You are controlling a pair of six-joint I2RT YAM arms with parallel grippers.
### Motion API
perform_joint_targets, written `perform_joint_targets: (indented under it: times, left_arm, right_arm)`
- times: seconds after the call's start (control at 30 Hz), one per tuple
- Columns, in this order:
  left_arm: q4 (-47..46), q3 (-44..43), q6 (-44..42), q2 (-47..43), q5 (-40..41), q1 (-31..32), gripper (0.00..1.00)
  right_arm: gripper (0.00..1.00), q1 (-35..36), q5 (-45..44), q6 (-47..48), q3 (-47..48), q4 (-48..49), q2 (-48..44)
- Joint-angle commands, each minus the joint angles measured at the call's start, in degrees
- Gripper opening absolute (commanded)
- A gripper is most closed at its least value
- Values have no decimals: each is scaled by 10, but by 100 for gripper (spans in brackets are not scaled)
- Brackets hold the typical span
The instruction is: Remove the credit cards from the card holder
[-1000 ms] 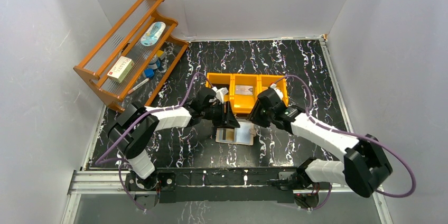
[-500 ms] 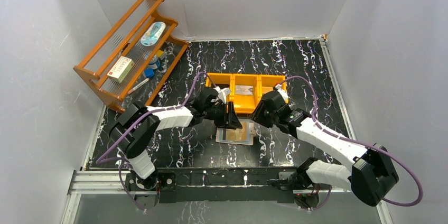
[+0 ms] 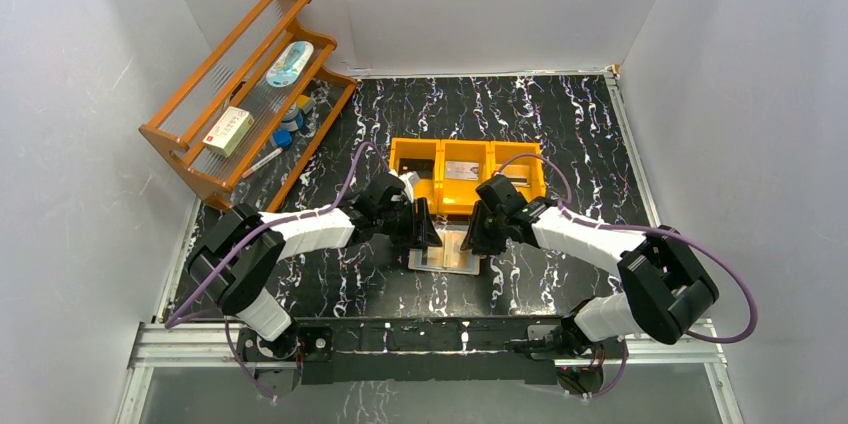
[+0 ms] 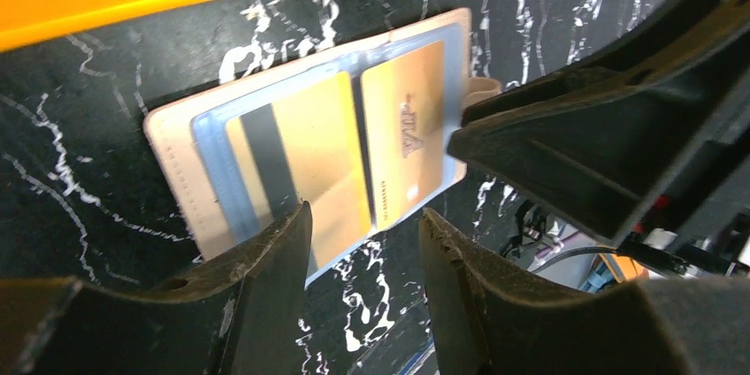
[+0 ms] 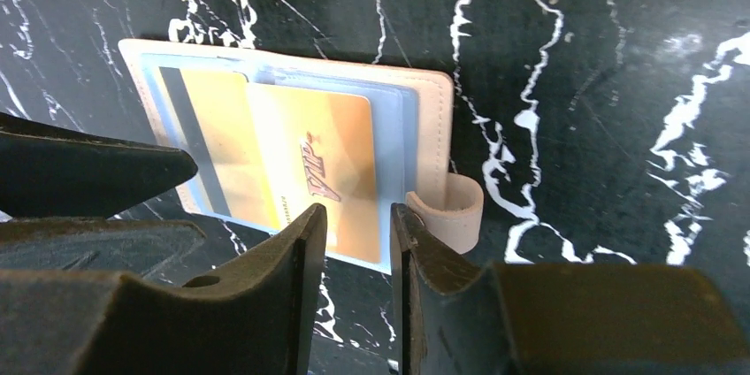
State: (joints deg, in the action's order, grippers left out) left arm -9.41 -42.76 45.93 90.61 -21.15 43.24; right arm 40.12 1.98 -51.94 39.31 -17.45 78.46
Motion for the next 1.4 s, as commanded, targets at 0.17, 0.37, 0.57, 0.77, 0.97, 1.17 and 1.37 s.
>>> perform_joint_targets:
  times: [0.17, 0.37, 0.57, 0.77, 0.97, 1.17, 1.37]
  left_arm:
    - [54, 19, -5, -8, 27, -3, 46]
    - [64, 25, -12, -13, 33, -3, 46]
    - [57, 16, -17, -21, 31, -3, 46]
    - [42, -24, -30, -23, 12, -3, 47]
    - [6, -44, -30, -11, -33, -3, 47]
    - [-24, -64, -32, 33, -90, -2, 47]
    - [-43, -81, -26, 82, -114, -2, 46]
  right_arm:
    - [44, 0, -101, 23, 39, -105, -4]
    - [44, 0, -157, -7, 56, -146, -6]
    - [44, 0, -102, 21, 36, -62, -61]
    - [40, 0, -5, 23, 41, -4, -21]
    - [40, 0, -44, 11, 41, -40, 12]
    - [40, 0, -82, 7, 36, -79, 7]
    - [38, -1, -78, 10, 14, -62, 5]
